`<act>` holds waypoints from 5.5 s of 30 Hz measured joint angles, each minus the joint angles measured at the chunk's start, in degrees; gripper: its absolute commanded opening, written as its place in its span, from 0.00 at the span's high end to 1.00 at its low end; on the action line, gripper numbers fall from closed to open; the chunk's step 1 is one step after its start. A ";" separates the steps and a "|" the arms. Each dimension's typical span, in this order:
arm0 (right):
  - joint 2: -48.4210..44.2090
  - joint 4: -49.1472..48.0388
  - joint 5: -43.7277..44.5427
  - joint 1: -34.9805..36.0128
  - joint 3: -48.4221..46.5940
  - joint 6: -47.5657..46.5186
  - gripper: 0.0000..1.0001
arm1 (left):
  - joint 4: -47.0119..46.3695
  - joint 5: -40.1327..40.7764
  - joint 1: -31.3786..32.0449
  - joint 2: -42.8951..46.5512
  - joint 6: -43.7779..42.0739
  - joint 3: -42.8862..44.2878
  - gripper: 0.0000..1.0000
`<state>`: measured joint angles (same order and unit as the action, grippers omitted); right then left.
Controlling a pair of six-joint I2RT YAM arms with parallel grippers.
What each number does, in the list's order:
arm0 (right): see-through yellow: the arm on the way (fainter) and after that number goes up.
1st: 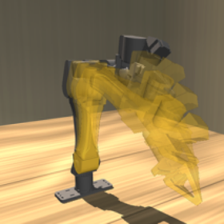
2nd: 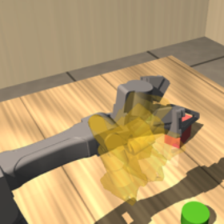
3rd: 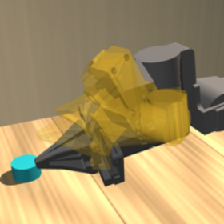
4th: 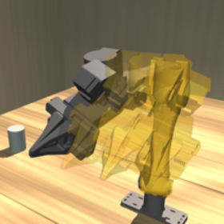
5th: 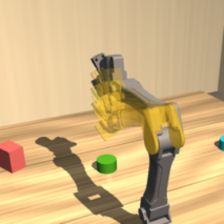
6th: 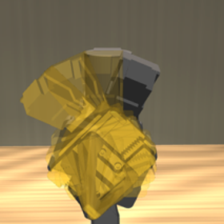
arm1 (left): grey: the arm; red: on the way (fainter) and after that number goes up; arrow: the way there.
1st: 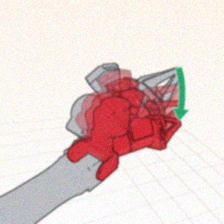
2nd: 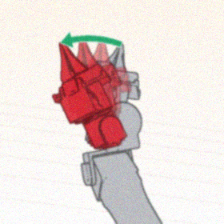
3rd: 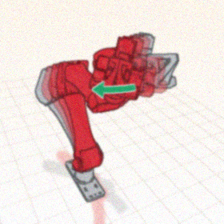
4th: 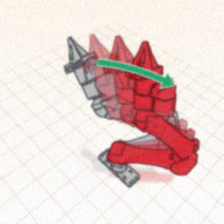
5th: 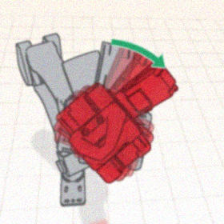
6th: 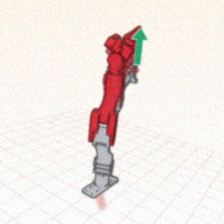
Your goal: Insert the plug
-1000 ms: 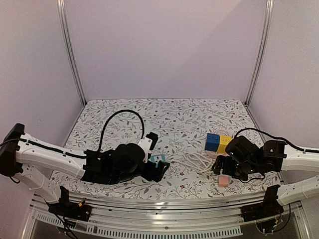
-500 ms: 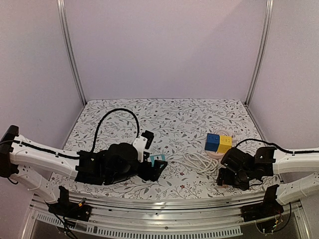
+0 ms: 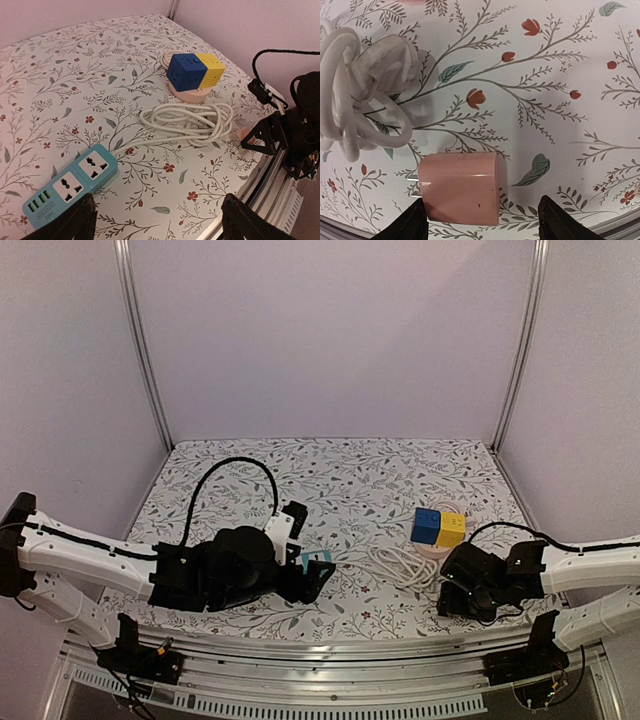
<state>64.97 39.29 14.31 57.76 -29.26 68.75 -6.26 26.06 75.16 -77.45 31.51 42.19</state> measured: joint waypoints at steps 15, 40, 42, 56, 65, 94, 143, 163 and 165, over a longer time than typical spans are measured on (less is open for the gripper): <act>3.93 -5.05 0.04 0.00 -1.36 -4.22 0.67 | -0.37 -1.11 0.00 -0.02 -0.02 0.00 0.15; -1.18 -10.62 -19.80 0.20 -12.35 -13.86 0.78 | -22.53 -11.67 0.13 -1.42 -10.12 -10.40 0.00; -1.14 -11.85 -20.90 0.83 -12.74 -13.92 0.78 | -24.92 -13.07 0.13 -1.51 -10.67 -11.30 0.01; 10.21 -15.87 -21.22 9.40 -24.81 -13.07 0.77 | -34.03 -17.00 3.48 -3.69 -17.22 -12.17 0.03; 13.44 -17.07 -20.94 10.27 -27.50 -12.02 0.77 | -35.04 -10.23 6.95 -5.01 -23.02 -12.17 0.11; 18.93 -12.31 -21.66 12.31 -33.14 -12.09 0.78 | -35.01 -1.33 7.85 -7.43 -29.55 -12.24 0.58; 0.44 -46.31 -36.48 4.59 -9.14 -9.46 0.02 | -60.19 -11.34 7.85 0.83 -28.30 -27.04 1.00; 18.97 -69.18 -55.06 7.67 -14.25 -2.32 0.29 | -69.11 -16.92 7.85 2.91 -28.11 -30.67 1.00; 21.07 -70.82 -55.65 8.07 -15.58 -1.46 0.33 | -69.20 -16.96 7.85 2.91 -28.11 -30.77 1.00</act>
<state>86.04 -31.53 -41.34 65.82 -44.84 67.29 -75.46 9.10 83.00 -74.54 3.40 11.42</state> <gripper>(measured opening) 0.726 0.452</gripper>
